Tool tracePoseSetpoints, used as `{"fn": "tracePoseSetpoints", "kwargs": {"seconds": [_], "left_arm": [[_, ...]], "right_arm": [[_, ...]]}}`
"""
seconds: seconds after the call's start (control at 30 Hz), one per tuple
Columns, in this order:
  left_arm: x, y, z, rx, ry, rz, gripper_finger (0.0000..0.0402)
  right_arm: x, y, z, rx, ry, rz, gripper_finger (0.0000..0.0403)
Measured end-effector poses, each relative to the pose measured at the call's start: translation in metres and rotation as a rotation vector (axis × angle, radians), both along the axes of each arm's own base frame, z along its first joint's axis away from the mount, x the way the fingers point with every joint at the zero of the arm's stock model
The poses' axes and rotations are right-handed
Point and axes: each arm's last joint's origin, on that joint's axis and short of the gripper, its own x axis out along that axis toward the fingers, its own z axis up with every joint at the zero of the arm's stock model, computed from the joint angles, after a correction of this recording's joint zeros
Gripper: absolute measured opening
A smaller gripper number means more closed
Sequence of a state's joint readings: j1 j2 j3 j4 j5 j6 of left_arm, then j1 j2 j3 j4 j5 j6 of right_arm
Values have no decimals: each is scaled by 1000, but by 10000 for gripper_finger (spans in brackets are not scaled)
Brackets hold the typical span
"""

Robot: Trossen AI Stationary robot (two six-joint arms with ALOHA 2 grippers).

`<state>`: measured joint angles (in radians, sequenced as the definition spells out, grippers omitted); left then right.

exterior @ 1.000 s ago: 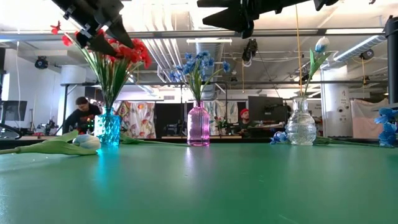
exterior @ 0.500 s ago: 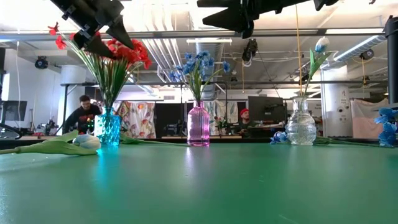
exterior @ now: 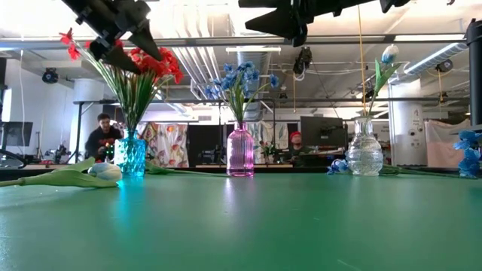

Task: Sort flowers into vase by color
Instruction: Put the red flowers into the blue vase

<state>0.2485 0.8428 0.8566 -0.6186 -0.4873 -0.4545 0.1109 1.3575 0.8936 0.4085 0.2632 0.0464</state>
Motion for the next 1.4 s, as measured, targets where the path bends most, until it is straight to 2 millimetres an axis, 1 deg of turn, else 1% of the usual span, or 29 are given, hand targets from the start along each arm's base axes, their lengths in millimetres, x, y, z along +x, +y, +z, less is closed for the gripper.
{"fn": "tracePoseSetpoints", "kwargs": {"seconds": [0.17,0.33,0.43,0.53,0.6,0.77,1.0,1.13,1.4], "left_arm": [[-3,-1,3,-20,-52,19,399],[-9,-3,14,-22,-164,-3,400],[-14,-4,22,-6,-247,-4,400],[-19,-6,27,-6,-296,0,400],[-22,-6,28,-10,-310,4,400],[-22,-7,28,-17,-320,10,400],[-14,-5,25,-29,-303,15,400],[-10,-4,23,-35,-296,18,400],[-8,-3,21,-45,-311,24,400]], "right_arm": [[1,-7,2,23,-22,-24,260],[2,-18,3,4,-38,-58,260],[6,-23,3,-46,-66,-69,260],[15,-27,-2,-122,-66,-73,259],[25,-30,-4,-167,-51,-77,255],[59,-37,-5,-263,-35,-85,242],[111,-53,-11,-340,-21,-114,238],[133,-65,-15,-343,-28,-139,244],[173,-74,-20,-384,-56,-144,249]]}}
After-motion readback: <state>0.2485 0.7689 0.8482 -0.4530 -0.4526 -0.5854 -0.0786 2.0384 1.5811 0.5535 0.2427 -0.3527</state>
